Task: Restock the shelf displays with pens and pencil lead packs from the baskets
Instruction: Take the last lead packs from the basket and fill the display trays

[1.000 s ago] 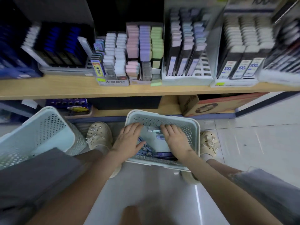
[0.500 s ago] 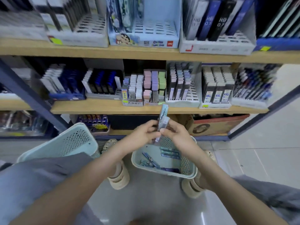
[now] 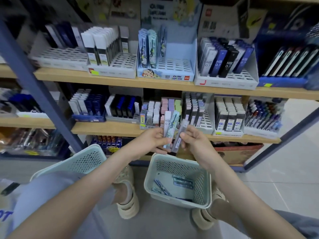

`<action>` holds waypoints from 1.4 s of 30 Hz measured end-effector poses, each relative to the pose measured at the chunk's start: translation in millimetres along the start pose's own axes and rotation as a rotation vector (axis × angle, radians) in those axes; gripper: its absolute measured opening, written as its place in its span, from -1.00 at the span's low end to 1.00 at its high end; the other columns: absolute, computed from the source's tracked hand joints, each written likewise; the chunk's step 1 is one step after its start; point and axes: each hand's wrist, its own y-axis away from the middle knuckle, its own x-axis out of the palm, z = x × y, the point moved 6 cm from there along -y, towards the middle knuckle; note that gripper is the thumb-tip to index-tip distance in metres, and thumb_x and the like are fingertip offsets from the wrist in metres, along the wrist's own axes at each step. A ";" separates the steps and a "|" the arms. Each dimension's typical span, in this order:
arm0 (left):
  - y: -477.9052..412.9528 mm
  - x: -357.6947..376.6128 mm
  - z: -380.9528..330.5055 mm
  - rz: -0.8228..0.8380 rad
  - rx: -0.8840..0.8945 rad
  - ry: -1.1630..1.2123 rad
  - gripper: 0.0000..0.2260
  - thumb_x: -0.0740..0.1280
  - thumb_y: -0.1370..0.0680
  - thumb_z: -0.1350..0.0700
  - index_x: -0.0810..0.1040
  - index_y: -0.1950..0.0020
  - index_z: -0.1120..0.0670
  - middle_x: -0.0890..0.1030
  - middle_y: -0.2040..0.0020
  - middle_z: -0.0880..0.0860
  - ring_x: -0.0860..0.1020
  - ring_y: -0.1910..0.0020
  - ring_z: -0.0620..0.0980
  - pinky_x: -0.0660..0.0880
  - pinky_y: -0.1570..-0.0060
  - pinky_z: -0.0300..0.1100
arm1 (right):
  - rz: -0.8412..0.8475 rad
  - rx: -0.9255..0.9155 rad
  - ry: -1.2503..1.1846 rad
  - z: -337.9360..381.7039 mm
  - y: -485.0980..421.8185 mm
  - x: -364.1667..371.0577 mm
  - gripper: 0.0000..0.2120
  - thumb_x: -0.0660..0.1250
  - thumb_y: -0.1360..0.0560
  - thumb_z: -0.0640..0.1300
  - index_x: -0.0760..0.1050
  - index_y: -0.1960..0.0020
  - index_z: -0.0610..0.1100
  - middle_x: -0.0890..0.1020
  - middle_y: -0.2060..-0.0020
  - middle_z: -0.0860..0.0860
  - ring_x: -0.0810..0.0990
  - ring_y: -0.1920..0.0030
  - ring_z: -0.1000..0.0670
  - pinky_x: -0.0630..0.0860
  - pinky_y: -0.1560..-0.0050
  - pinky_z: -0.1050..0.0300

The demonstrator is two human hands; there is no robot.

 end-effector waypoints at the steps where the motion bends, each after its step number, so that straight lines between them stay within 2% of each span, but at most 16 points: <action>1: 1.6 -1.5 -3.8 -0.002 0.000 0.000 -0.89 0.29 -0.59 0.17 0.51 -0.10 0.05 0.67 0.11 0.06 0.67 0.11 -0.01 0.61 0.02 -0.14 | 0.004 0.001 -0.053 3.2 -0.4 -2.0 -0.83 0.18 -0.58 -0.32 0.49 -0.11 -0.18 0.55 0.29 -0.04 0.41 0.41 0.07 0.35 0.32 0.20; 4: 7.3 -4.7 -15.3 0.003 0.002 -0.019 -0.85 0.28 -0.60 0.16 0.51 -0.15 0.12 0.67 0.08 0.09 0.67 0.13 -0.03 0.61 0.08 -0.20 | 0.105 0.002 -0.260 15.8 -0.9 0.5 -0.84 0.19 -0.57 -0.25 0.48 -0.12 -0.20 0.54 0.24 -0.04 0.43 0.37 0.07 0.40 0.31 0.24; 6: 10.4 -5.9 -22.3 0.007 0.007 -0.016 -0.80 0.28 -0.59 0.15 0.50 -0.20 0.17 0.67 0.04 0.12 0.67 0.11 -0.01 0.61 0.09 -0.20 | 0.189 -0.001 -0.356 24.9 -1.8 5.0 -0.78 0.31 -0.49 -0.11 0.51 -0.11 -0.17 0.54 0.23 -0.01 0.45 0.31 0.07 0.40 0.26 0.24; 10: 13.4 -6.7 -32.4 0.036 0.012 0.014 -0.83 0.28 -0.59 0.14 0.52 -0.16 0.13 0.66 0.00 0.12 0.67 0.09 -0.01 0.61 0.07 -0.16 | 0.262 -0.046 -0.317 39.4 -3.5 10.1 -0.60 0.44 -0.42 -0.08 0.49 -0.20 -0.19 0.58 0.15 -0.06 0.49 0.24 0.07 0.40 0.21 0.22; 13: 13.6 -9.9 -39.4 0.042 0.029 0.008 -0.77 0.27 -0.60 0.14 0.49 -0.24 0.13 0.66 -0.06 0.15 0.67 0.08 -0.01 0.61 0.05 -0.16 | 0.246 -0.067 -0.274 48.3 -4.1 11.4 -0.63 0.33 -0.47 -0.16 0.45 -0.26 -0.20 0.63 0.12 -0.03 0.50 0.23 0.07 0.44 0.23 0.26; 15: 14.7 -12.8 -44.7 0.033 0.044 -0.002 -0.79 0.27 -0.60 0.15 0.50 -0.23 0.13 0.68 -0.01 0.11 0.67 0.09 -0.02 0.60 0.06 -0.18 | 0.233 -0.089 -0.231 54.0 -4.5 11.0 -0.68 0.26 -0.52 -0.22 0.44 -0.27 -0.21 0.62 0.15 -0.02 0.49 0.22 0.07 0.46 0.21 0.25; 19: 16.1 -16.7 -59.5 0.029 0.074 -0.029 -0.88 0.27 -0.60 0.17 0.51 -0.12 0.10 0.68 0.06 0.08 0.67 0.12 -0.05 0.60 0.08 -0.23 | 0.157 -0.133 -0.062 70.4 -9.9 9.9 -0.75 0.24 -0.51 -0.26 0.44 -0.19 -0.19 0.59 0.19 -0.02 0.50 0.25 0.06 0.46 0.18 0.21; 22: 15.3 -18.4 -74.2 0.027 0.107 -0.060 -0.89 0.26 -0.60 0.18 0.51 -0.12 0.10 0.67 0.05 0.10 0.67 0.13 -0.06 0.59 0.12 -0.27 | 0.087 -0.183 0.041 84.7 -17.4 8.3 -0.81 0.21 -0.56 -0.33 0.43 -0.15 -0.18 0.59 0.15 -0.07 0.53 0.13 -0.03 0.44 0.09 0.12; 26: 13.0 -29.2 -92.4 -0.030 0.160 -0.074 -0.87 0.26 -0.60 0.17 0.50 -0.13 0.14 0.67 0.04 0.14 0.67 0.07 0.02 0.60 0.09 -0.21 | -0.014 -0.265 -0.016 105.3 -24.0 5.0 -0.74 0.24 -0.53 -0.39 0.39 -0.18 -0.19 0.60 0.21 -0.07 0.59 0.15 -0.01 0.50 0.14 0.13; 29: 13.0 -40.6 -103.1 -0.102 0.191 -0.047 -0.81 0.27 -0.60 0.18 0.48 -0.18 0.22 0.67 0.11 0.10 0.67 0.18 -0.04 0.59 0.18 -0.26 | -0.082 -0.327 -0.037 122.9 -27.0 3.4 -0.64 0.26 -0.52 -0.39 0.37 -0.26 -0.13 0.63 0.22 -0.08 0.59 0.14 -0.02 0.53 0.14 0.12; 32: 12.7 -48.0 -112.7 -0.148 0.237 0.003 -0.79 0.26 -0.60 0.19 0.47 -0.18 0.27 0.65 0.11 0.12 0.65 0.23 -0.06 0.60 0.17 -0.26 | -0.097 -0.396 -0.004 140.8 -28.9 6.2 -0.73 0.25 -0.55 -0.31 0.44 -0.18 -0.04 0.63 0.31 0.00 0.59 0.18 0.01 0.53 0.12 0.09; 37: 8.3 -51.6 -124.4 -0.181 0.301 0.013 -0.92 0.26 -0.60 0.20 0.49 -0.03 0.20 0.63 0.14 0.12 0.64 0.25 -0.08 0.59 0.18 -0.26 | -0.120 -0.456 0.002 152.3 -30.6 7.8 -0.76 0.23 -0.58 -0.25 0.44 -0.22 -0.07 0.63 0.27 -0.03 0.58 0.12 -0.06 0.52 0.06 -0.02; 40: 2.9 -47.4 -128.4 -0.175 0.314 0.002 -0.95 0.25 -0.60 0.20 0.48 0.00 0.16 0.63 0.13 0.12 0.64 0.24 -0.08 0.58 0.19 -0.27 | -0.228 -0.495 -0.002 155.6 -29.1 -6.6 -0.78 0.23 -0.58 -0.27 0.46 -0.16 -0.05 0.63 0.29 0.04 0.59 0.14 -0.03 0.53 0.09 0.03; 42: -2.1 -42.7 -129.6 -0.168 0.314 -0.007 -0.97 0.26 -0.60 0.20 0.49 0.00 0.13 0.64 0.12 0.11 0.64 0.22 -0.06 0.59 0.17 -0.25 | -0.308 -0.509 -0.026 157.7 -27.5 -24.7 -0.78 0.23 -0.57 -0.27 0.46 -0.17 -0.05 0.64 0.26 0.05 0.60 0.09 -0.06 0.53 0.04 -0.01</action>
